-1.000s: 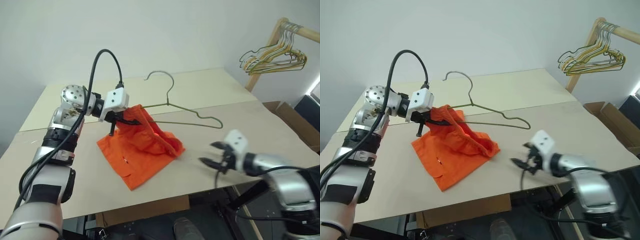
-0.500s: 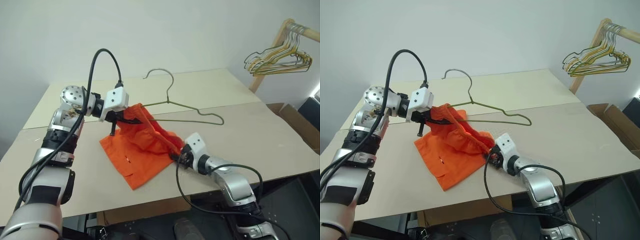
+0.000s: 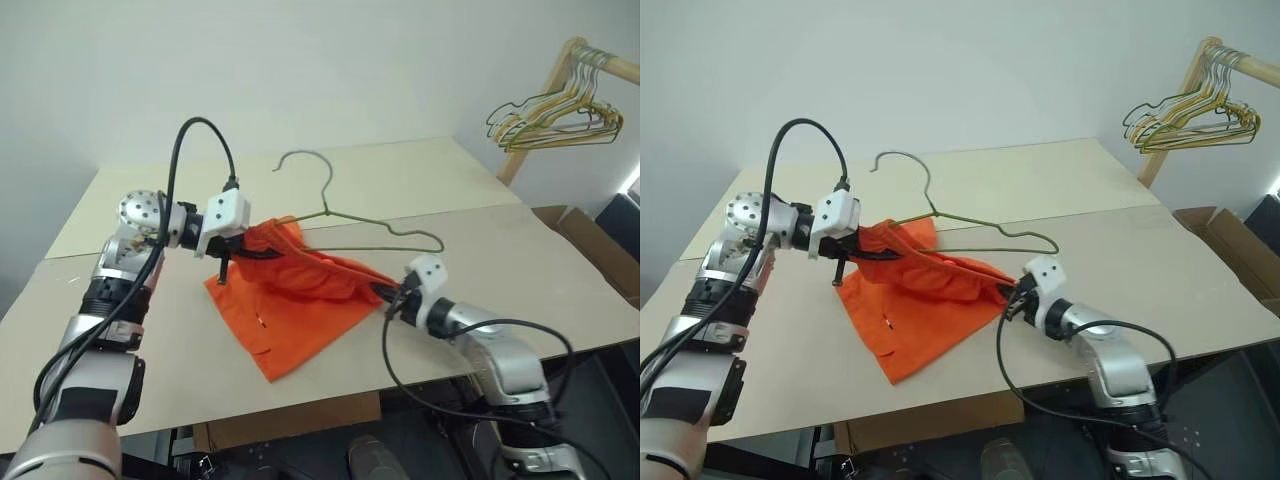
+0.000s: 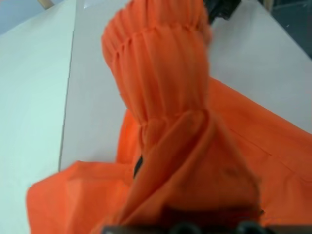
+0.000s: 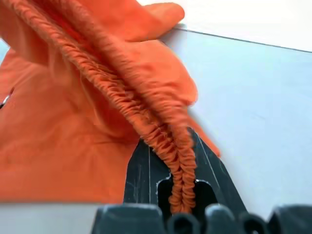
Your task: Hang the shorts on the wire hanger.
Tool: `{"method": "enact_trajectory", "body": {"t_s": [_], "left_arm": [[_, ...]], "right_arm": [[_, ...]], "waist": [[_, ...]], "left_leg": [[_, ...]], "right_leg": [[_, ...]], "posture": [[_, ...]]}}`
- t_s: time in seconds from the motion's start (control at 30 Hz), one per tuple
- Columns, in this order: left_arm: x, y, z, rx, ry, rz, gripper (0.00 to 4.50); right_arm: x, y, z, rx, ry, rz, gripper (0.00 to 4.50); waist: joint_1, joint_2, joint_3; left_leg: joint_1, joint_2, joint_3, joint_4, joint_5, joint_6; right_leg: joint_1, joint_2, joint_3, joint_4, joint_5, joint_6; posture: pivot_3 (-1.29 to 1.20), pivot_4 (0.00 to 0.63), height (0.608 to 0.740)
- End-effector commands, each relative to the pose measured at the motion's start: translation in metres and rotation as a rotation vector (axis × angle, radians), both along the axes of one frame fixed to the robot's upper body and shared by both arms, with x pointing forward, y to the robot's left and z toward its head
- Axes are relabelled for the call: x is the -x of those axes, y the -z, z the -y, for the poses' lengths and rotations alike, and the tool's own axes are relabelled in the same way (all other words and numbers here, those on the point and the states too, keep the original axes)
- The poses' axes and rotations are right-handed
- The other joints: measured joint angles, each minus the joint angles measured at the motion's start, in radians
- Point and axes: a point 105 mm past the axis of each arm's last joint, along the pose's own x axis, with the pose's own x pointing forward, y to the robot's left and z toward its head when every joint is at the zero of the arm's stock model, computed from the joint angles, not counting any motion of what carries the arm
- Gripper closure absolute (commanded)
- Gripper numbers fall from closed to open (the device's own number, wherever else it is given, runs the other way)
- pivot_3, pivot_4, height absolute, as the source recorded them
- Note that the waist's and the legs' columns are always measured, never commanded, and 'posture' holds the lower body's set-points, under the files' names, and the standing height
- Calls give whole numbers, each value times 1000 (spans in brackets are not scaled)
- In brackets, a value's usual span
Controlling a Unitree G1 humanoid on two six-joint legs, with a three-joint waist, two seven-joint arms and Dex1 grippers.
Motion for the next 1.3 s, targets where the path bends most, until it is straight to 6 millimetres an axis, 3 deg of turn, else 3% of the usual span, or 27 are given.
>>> {"method": "enact_trajectory", "body": {"t_s": [0.03, 0.13, 0.37, 0.67, 1.1, 1.3], "left_arm": [[6, -8, -24, -55, -18, 46, 4500], [5, -2, -33, -93, -54, 42, 4500], [3, 5, -42, -139, -90, 27, 4500], [-5, -10, -36, 48, -163, -29, 4500], [-6, 12, -54, -127, -212, -33, 4500], [-5, 6, -51, -47, -204, -15, 4500]], "right_arm": [[-4, -27, 35, 38, 13, 42, 4494], [-4, -39, 54, 97, -30, 33, 4494], [1, -54, 70, 177, -153, -27, 4494], [4, -55, 73, 188, -180, -40, 4494], [4, -64, 83, 209, -176, -37, 4494], [6, -58, 87, 244, -181, -63, 4494]], "waist": [[0, 0, 0], [2, 0, 0], [2, -1, 0], [2, -1, 0], [2, -1, 0], [3, -1, 0]], "left_leg": [[0, 0, 0, 0, 0, 0], [0, 0, 0, 0, 0, 0], [0, 0, 0, 0, 0, 1], [0, 0, 0, 0, 0, 1], [0, 0, 0, 0, 0, 1], [0, 0, 0, 0, 0, 1]], "right_leg": [[0, 0, 0, 0, 0, 0], [1, 0, 0, -1, 0, 0], [2, -1, -2, -2, 0, 0], [2, -1, -2, -2, 0, 0], [2, -1, -2, -2, 0, 0], [2, -2, -2, -2, 0, 0]], "posture": [[-257, 0, 740], [-257, 0, 740], [-257, 0, 740], [-258, 0, 740], [-260, 0, 740], [-260, 0, 740]]}}
